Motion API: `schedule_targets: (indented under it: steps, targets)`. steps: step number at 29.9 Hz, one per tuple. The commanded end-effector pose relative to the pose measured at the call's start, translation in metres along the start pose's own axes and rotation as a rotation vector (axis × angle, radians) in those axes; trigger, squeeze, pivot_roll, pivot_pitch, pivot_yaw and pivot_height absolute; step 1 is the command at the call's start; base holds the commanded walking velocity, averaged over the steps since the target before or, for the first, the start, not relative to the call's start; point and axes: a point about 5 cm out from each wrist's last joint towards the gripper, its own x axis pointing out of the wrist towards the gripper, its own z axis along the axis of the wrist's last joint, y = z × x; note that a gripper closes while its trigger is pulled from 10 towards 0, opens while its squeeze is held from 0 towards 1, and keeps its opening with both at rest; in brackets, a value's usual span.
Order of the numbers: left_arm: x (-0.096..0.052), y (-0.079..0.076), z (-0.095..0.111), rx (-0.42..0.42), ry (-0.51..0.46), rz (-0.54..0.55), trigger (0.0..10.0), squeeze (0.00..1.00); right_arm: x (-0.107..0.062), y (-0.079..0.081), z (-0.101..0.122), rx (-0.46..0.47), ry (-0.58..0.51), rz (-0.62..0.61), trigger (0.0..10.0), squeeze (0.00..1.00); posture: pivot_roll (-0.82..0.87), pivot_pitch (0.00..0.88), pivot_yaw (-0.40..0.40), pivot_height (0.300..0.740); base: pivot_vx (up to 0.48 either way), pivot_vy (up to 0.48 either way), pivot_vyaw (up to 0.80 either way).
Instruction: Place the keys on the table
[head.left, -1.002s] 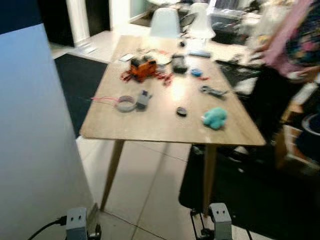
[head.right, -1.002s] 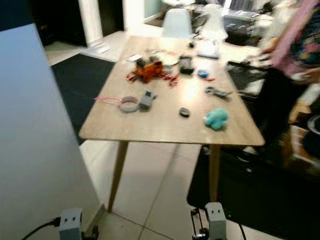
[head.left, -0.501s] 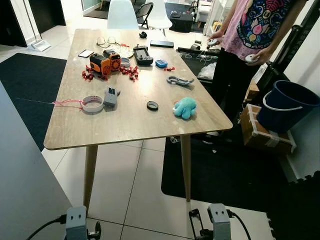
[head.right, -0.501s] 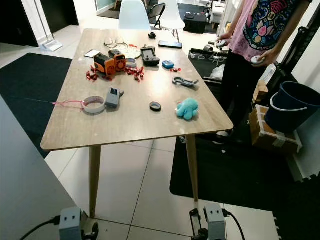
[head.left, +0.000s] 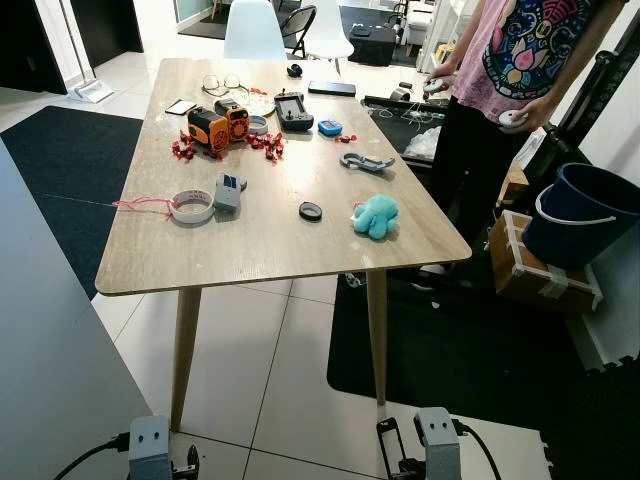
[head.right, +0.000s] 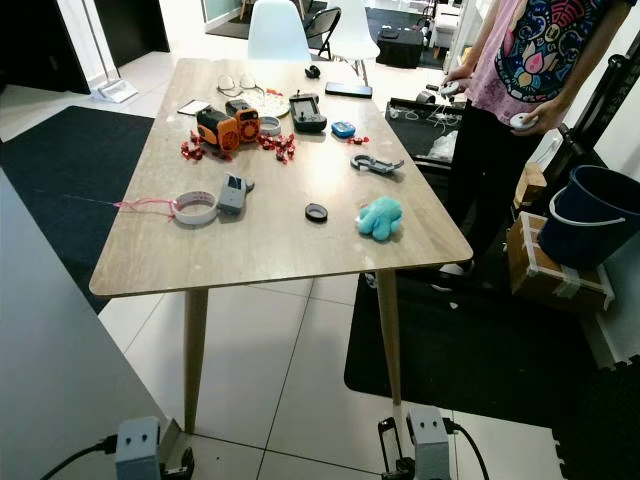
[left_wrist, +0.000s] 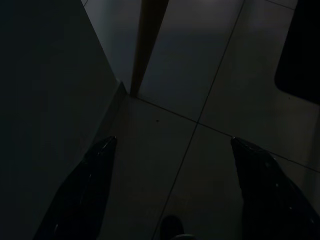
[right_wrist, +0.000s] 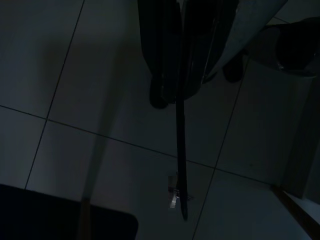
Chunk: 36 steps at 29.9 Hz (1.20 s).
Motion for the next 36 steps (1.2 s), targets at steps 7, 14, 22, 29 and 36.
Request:
schedule_targets:
  steps: [7,14,22,29,36]
  targets:
    - [-0.002,-0.007,-0.006,-0.047,0.020,-0.008,10.0,0.00,-0.001,-0.003,0.000,-0.009,0.002,-0.003,10.0,0.00,0.03,0.078,-0.058,0.740,0.000,0.000,0.00]
    - [0.002,-0.012,-0.001,-0.053,0.033,-0.025,10.0,0.00,-0.001,-0.003,-0.001,-0.004,0.000,-0.008,10.0,0.00,0.03,0.077,-0.049,0.740,0.000,0.000,0.00]
    - [0.004,-0.009,0.006,-0.085,-0.003,-0.005,10.0,0.00,-0.002,-0.002,-0.004,-0.003,0.008,-0.005,10.0,0.00,0.03,0.079,-0.049,0.740,0.123,0.000,0.00]
    - [0.003,-0.009,0.006,-0.101,-0.011,0.001,10.0,0.00,-0.001,-0.001,-0.002,-0.007,0.006,-0.003,10.0,0.00,0.03,0.080,-0.052,0.740,0.256,0.000,0.00]
    - [0.002,-0.011,0.007,-0.110,-0.019,0.002,10.0,0.00,-0.001,-0.002,-0.001,-0.010,0.005,-0.002,10.0,0.00,0.03,0.078,-0.053,0.740,0.272,0.000,0.00]
